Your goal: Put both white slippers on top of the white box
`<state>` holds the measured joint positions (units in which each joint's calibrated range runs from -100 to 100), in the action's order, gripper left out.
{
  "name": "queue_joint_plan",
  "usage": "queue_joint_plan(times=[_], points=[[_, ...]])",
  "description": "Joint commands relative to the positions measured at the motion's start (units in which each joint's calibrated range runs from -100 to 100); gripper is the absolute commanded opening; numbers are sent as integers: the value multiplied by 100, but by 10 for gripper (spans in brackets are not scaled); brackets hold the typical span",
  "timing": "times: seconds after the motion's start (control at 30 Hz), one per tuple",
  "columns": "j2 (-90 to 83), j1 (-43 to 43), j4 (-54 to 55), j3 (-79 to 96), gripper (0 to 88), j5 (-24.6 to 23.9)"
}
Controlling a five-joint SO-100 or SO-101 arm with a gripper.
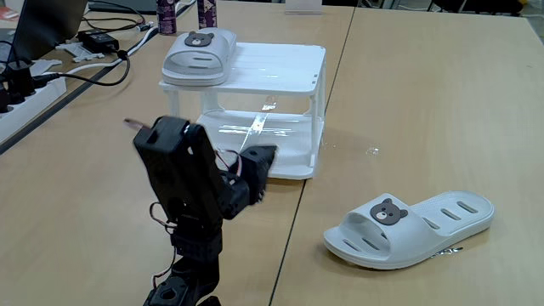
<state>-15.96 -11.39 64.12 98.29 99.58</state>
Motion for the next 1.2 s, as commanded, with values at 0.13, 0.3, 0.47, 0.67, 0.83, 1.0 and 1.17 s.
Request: queue_joint_plan(times=[0.13, 0.3, 0.47, 0.67, 0.83, 1.0, 1.17], points=[[2021, -1764, 2199, 117, 7, 42], [2702, -2743, 2527, -28, 7, 42], [3081, -2702, 2527, -127, 7, 42], [3258, -2628, 2527, -353, 10, 42], [3283, -2529, 2466, -1661, 263, 42], [3729, -2562, 2466, -2003, 307, 42], [3964, -2570, 2458, -2626, 305, 42]])
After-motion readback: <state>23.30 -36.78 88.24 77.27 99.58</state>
